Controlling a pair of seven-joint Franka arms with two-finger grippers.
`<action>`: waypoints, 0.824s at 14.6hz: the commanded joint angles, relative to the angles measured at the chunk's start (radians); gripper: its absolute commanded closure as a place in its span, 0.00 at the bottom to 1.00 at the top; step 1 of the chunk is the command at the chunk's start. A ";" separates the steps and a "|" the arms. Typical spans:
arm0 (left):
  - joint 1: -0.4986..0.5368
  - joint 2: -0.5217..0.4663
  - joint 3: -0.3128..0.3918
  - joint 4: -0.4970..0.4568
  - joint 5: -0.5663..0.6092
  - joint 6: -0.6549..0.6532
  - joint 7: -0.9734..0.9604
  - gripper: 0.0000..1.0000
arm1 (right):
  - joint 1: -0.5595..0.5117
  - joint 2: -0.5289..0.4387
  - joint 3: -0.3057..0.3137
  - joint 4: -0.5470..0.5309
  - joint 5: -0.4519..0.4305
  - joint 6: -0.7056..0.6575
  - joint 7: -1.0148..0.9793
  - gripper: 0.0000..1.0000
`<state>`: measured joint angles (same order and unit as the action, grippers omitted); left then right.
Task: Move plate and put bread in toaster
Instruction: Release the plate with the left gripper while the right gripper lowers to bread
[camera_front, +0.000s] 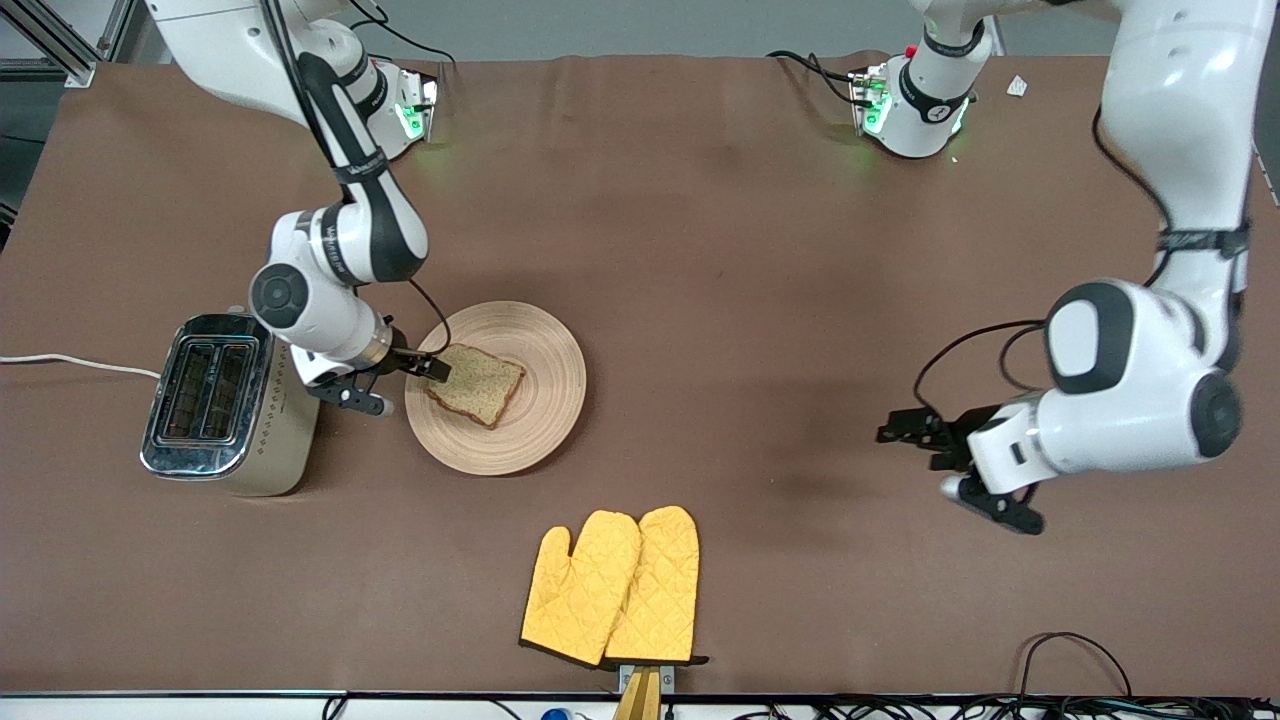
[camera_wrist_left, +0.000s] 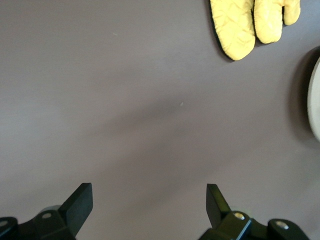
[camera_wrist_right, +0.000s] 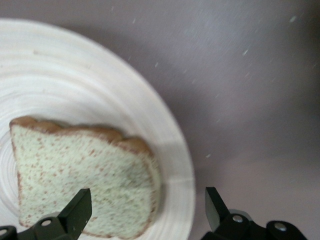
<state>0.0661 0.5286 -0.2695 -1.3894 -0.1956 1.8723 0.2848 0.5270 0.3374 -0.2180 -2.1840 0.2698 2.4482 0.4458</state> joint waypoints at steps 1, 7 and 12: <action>0.017 -0.155 0.004 -0.028 0.100 -0.108 -0.024 0.00 | 0.048 -0.046 -0.009 -0.048 0.014 0.023 0.067 0.00; 0.008 -0.398 -0.011 -0.031 0.228 -0.267 -0.174 0.00 | 0.033 -0.043 -0.011 -0.042 0.009 0.029 0.065 0.21; 0.014 -0.433 -0.020 -0.028 0.256 -0.366 -0.249 0.00 | 0.034 -0.037 -0.011 -0.043 0.008 0.054 0.062 0.30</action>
<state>0.0696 0.1084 -0.2939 -1.3993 0.0463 1.5117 0.0497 0.5666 0.3343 -0.2342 -2.1913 0.2698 2.4795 0.5087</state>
